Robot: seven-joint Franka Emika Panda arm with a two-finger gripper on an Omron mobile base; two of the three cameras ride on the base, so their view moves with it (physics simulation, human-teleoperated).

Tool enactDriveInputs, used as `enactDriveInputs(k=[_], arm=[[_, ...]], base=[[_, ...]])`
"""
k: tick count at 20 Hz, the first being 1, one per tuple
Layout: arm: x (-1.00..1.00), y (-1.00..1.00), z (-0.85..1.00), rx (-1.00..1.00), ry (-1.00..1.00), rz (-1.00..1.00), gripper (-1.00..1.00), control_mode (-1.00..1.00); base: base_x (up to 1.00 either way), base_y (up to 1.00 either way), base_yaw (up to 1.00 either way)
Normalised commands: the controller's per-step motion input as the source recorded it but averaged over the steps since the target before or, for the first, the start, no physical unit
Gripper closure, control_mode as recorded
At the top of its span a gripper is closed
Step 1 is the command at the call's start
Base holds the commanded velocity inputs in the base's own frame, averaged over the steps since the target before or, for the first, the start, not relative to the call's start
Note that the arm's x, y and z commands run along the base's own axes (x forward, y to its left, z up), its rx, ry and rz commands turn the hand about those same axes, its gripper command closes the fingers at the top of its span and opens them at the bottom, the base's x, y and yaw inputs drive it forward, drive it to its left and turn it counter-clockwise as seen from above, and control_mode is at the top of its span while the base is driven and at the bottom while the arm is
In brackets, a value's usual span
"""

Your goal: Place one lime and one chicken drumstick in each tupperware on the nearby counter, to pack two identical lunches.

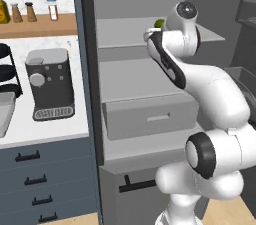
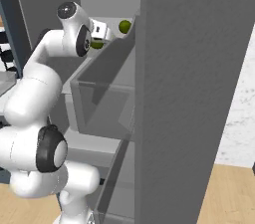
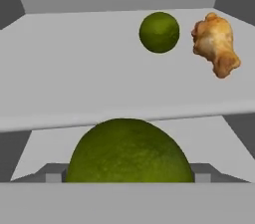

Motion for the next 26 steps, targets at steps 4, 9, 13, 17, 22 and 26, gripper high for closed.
enactDriveInputs(k=[4,9,13,17,22,26], arm=[[-1.0,0.0,-0.04,0.0,0.24,0.0,1.0,-1.0],[-1.0,0.0,-0.34,0.0,0.11,0.0,1.0,-1.0],[-0.75,0.0,-0.37,0.0,0.04,0.0,1.0,1.0],[0.0,0.0,0.0,0.0,0.0,0.0,1.0,1.0],[0.0,0.0,0.0,0.0,0.0,0.0,1.0,1.0],[0.0,0.0,0.0,0.0,0.0,0.0,1.0,1.0]], base=[[0.0,0.0,0.0],[0.0,0.0,0.0],[-0.25,0.0,0.01],[-1.0,0.24,0.05],[-1.0,0.61,0.14],[-0.44,1.0,0.16]])
